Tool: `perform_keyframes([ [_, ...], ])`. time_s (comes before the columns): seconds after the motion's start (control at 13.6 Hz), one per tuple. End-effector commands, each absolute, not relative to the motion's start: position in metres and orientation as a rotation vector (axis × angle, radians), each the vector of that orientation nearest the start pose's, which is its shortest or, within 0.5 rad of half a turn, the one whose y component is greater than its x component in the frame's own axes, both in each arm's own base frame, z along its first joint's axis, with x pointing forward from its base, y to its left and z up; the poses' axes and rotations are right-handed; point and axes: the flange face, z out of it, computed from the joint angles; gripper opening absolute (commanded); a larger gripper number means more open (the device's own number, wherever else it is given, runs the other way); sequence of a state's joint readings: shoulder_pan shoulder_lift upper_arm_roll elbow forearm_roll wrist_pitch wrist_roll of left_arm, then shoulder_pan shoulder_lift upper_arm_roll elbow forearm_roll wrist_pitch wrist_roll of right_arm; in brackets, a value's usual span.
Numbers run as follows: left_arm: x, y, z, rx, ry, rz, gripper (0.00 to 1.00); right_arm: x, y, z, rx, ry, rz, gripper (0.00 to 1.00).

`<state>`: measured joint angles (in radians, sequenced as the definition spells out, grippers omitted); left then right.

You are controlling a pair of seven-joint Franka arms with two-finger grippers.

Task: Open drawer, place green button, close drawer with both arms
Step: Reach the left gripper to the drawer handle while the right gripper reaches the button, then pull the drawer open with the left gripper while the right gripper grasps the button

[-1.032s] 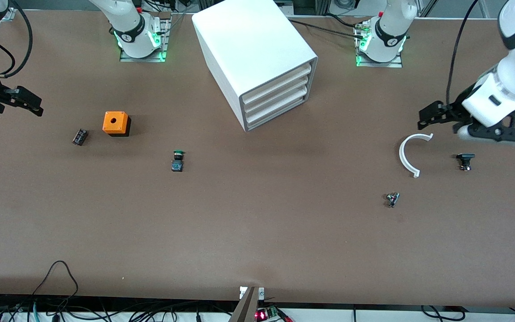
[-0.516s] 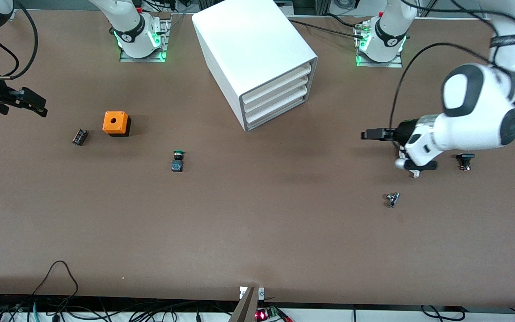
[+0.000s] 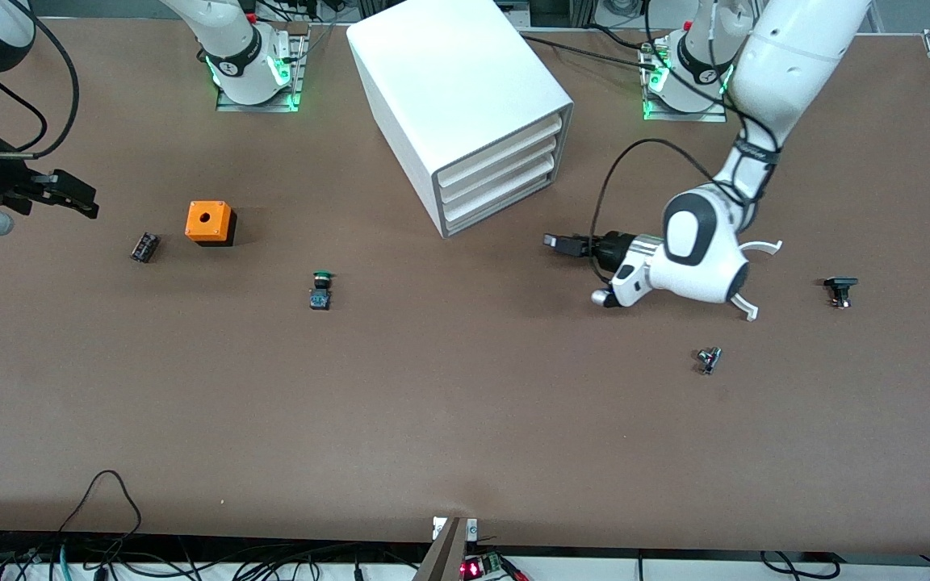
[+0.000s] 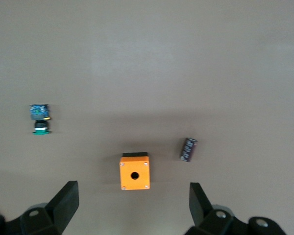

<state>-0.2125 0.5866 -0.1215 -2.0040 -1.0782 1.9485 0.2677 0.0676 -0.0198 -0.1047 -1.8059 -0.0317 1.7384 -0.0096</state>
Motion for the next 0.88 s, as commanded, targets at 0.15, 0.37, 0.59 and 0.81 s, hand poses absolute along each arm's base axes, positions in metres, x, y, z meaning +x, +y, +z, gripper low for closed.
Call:
perform_keyframes([
  [0.15,0.444,-0.285,0.149,2.08,0.169,-0.818,1.0,0.568,0.018,0.501,-3.139,-0.075,0.166,1.0],
  [0.37,0.421,-0.299,0.148,2.072,0.141,-0.866,1.0,0.582,0.051,0.46,-3.143,-0.154,0.237,1.0],
  [0.59,0.412,-0.305,0.147,2.08,0.128,-0.872,0.64,0.59,0.083,0.427,-3.148,-0.214,0.27,1.0],
  [0.81,0.414,-0.304,0.148,2.088,0.098,-0.858,0.0,0.595,0.119,0.39,-3.099,-0.249,0.286,1.0],
])
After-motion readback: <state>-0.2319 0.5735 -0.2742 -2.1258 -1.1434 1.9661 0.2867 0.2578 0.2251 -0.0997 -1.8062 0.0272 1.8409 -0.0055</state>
